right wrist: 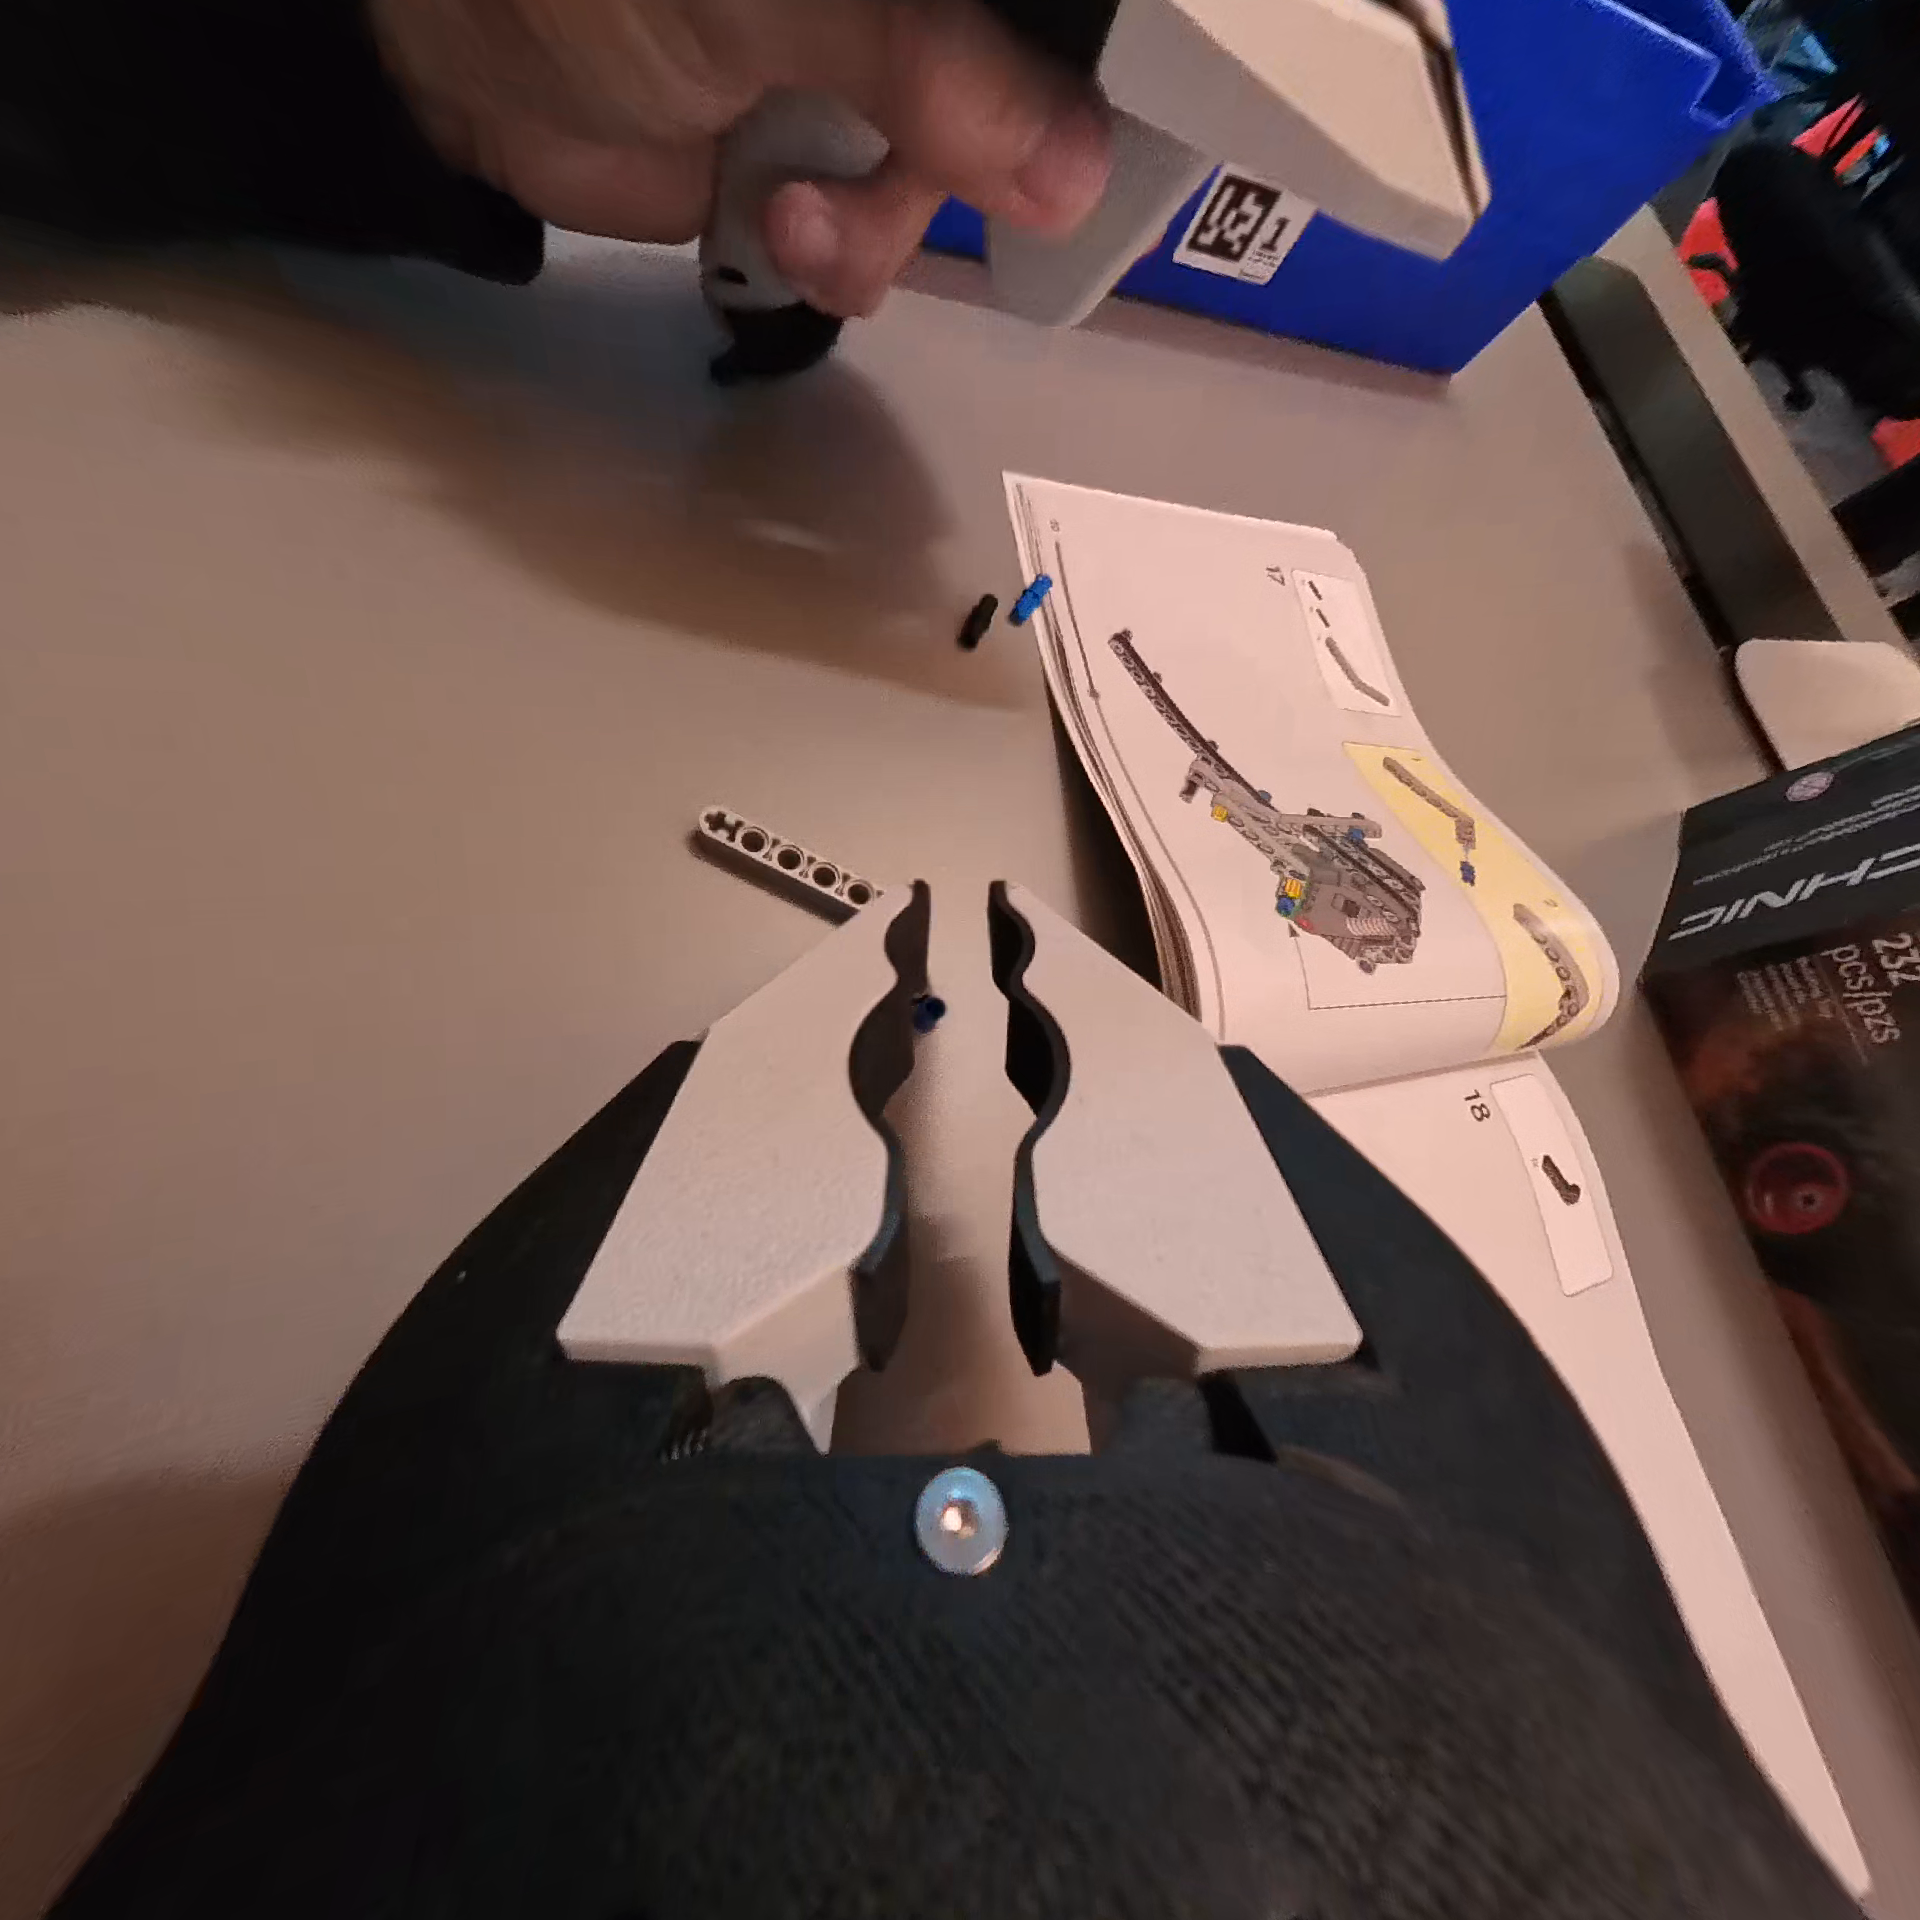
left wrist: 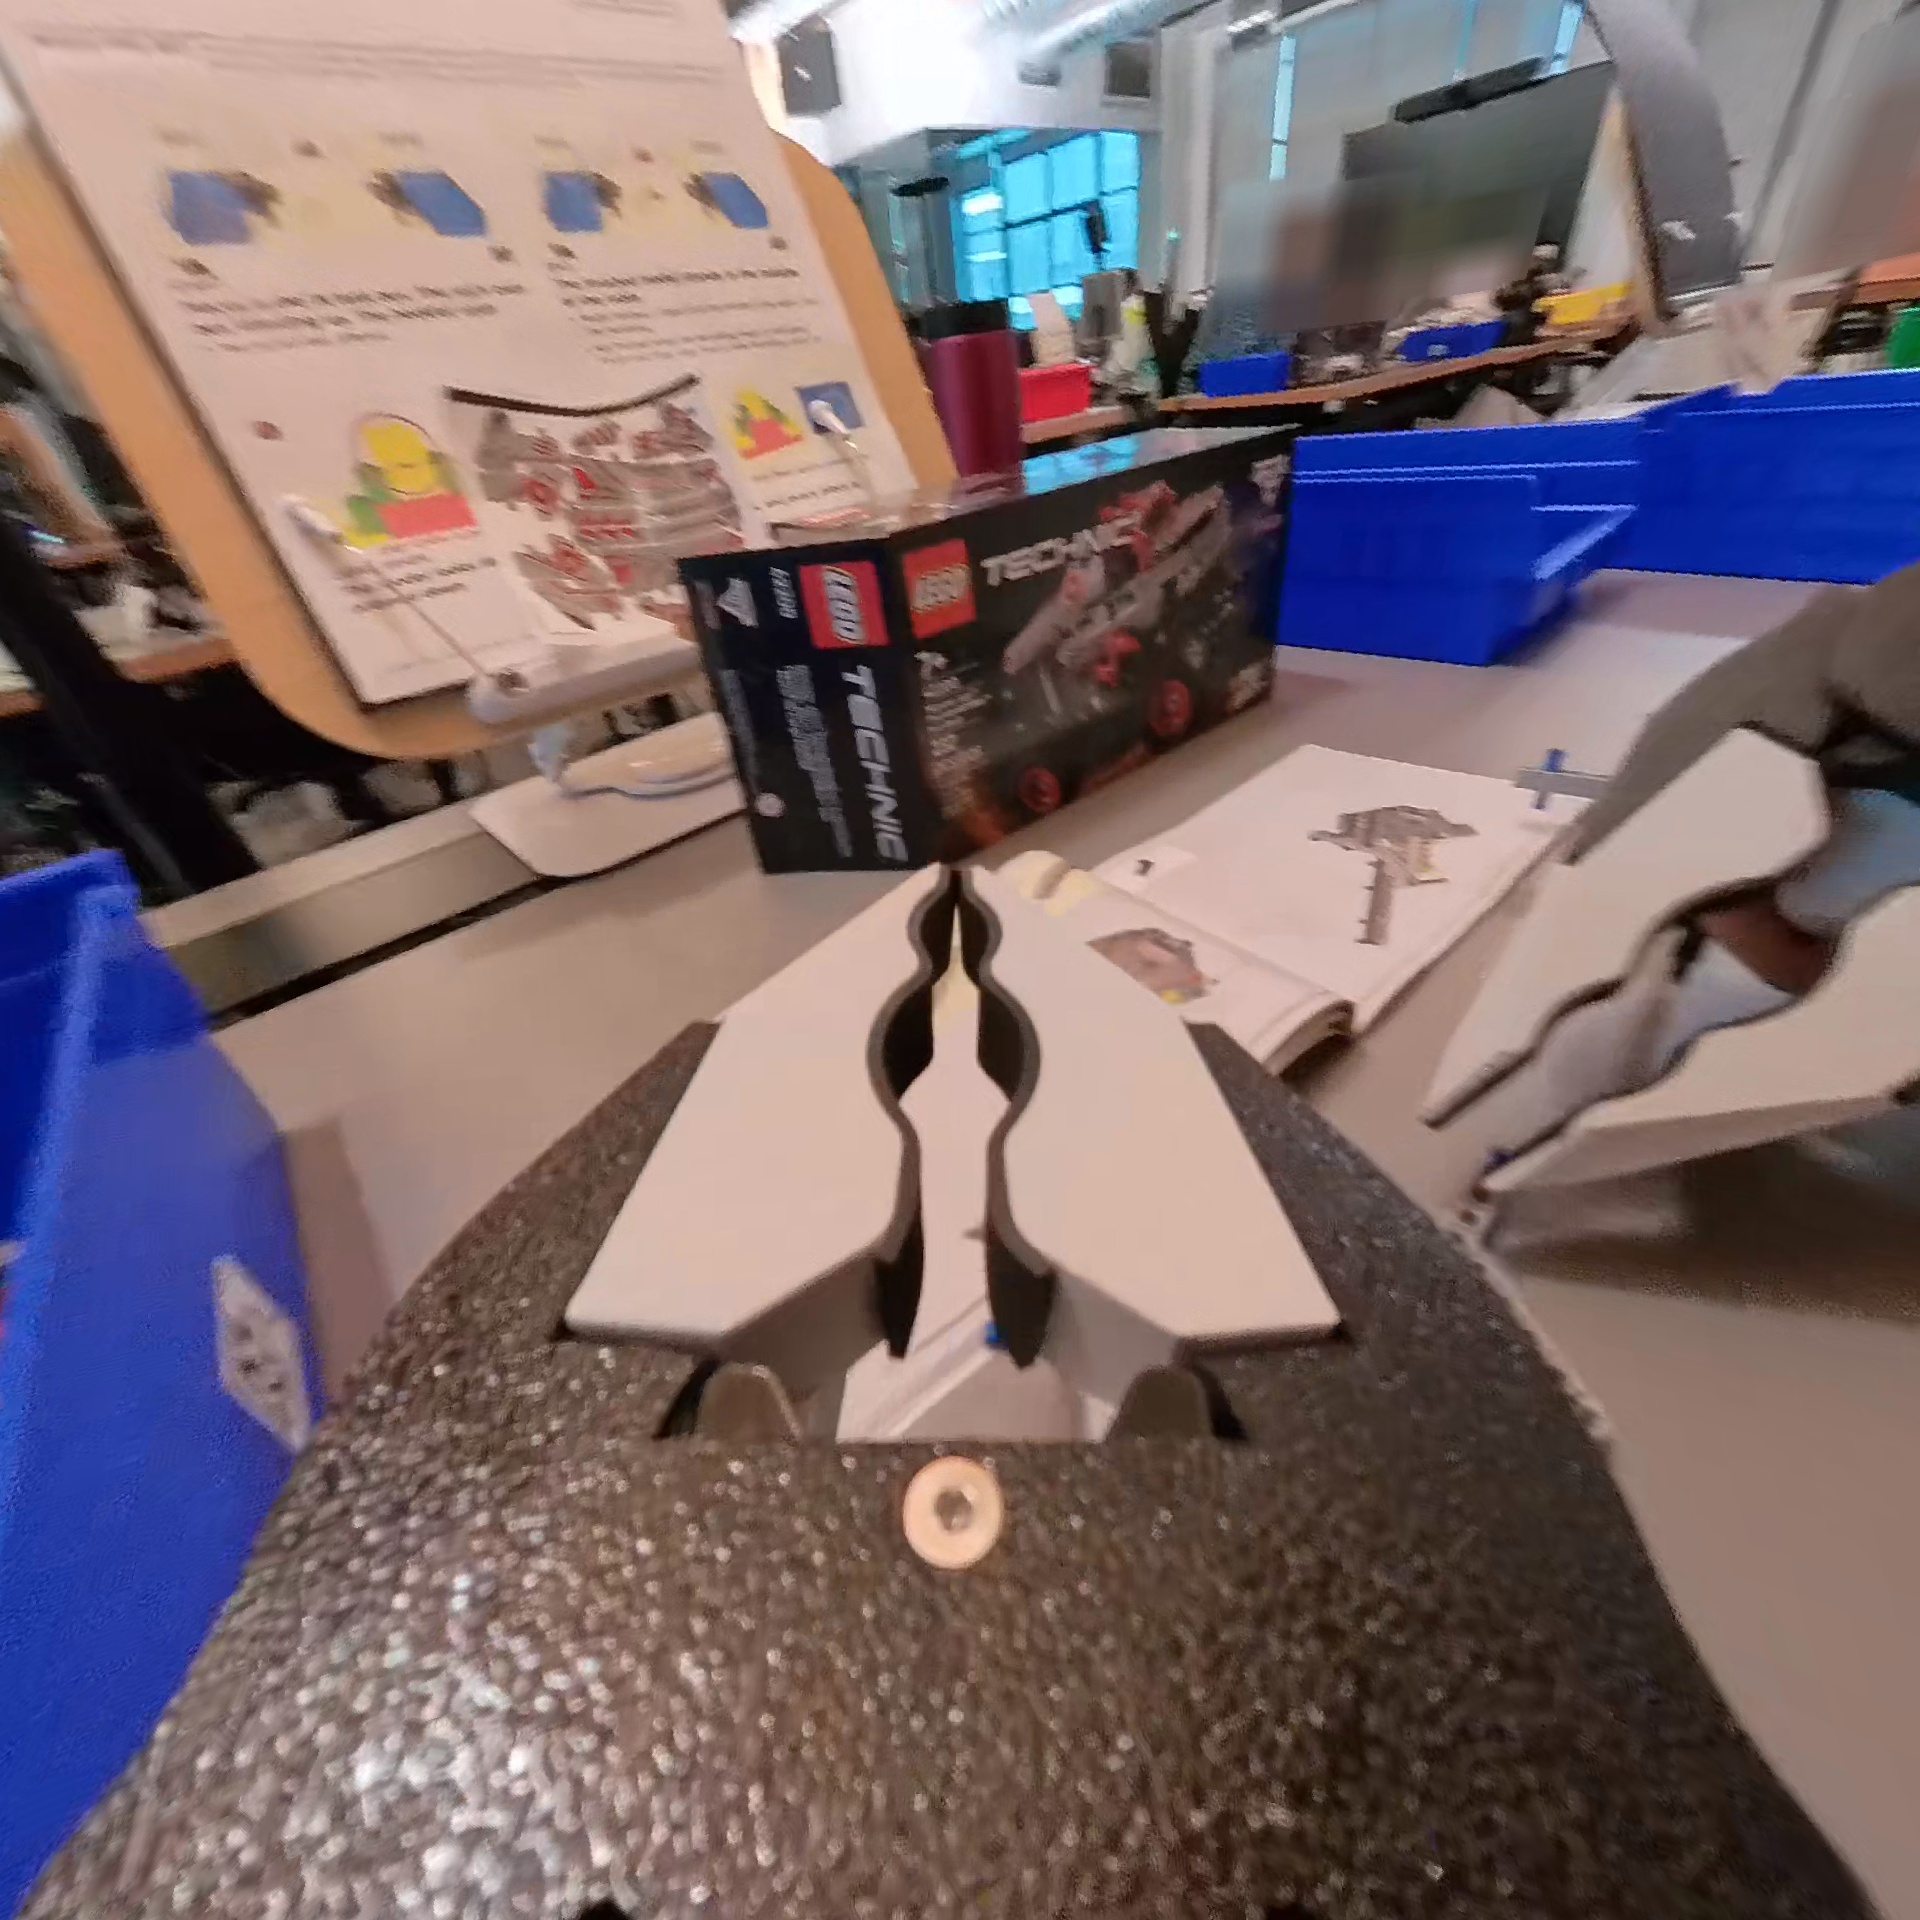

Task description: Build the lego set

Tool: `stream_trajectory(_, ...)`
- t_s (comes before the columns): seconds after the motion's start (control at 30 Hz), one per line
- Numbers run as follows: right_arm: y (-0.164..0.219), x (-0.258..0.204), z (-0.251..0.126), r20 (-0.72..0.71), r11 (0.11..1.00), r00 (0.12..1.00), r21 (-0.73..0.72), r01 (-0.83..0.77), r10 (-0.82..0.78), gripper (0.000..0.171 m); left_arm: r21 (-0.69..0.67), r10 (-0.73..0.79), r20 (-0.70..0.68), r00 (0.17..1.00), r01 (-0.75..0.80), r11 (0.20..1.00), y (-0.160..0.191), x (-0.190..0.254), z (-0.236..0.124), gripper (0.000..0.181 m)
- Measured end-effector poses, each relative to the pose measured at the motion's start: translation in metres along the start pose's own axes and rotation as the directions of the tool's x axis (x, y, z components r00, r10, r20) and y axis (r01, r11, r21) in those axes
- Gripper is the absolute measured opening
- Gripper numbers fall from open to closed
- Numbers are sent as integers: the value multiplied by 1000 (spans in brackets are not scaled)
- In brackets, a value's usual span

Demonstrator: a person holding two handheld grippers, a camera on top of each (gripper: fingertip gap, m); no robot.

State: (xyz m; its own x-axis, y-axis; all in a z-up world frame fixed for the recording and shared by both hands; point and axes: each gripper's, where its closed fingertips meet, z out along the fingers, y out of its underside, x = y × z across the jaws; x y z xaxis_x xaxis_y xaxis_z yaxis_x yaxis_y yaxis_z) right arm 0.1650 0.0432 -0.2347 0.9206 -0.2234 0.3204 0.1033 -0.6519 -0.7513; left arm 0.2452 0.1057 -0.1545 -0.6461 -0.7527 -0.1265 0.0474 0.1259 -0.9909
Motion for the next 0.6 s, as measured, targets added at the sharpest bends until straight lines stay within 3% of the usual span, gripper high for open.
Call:
stream_trajectory(0.03, 2, 1, 0, -6, 1000, 1000, -5, 4, -4, 9, 7, 14, 40, 999, -14, 1000, -1, -7, -1, 0)
stream_trajectory(0.23, 9, -7, 2, 35, 999, 999, -17, 36, -35, 9, -3, 87, 167, 982, -87, 996, -3, -26, -7, 0)
stream_trajectory(0.6, -6, 1, -3, -50, 994, 994, 56, 98, -95, 2, -59, 161, 204, 966, -152, 987, 3, -29, -7, 0)
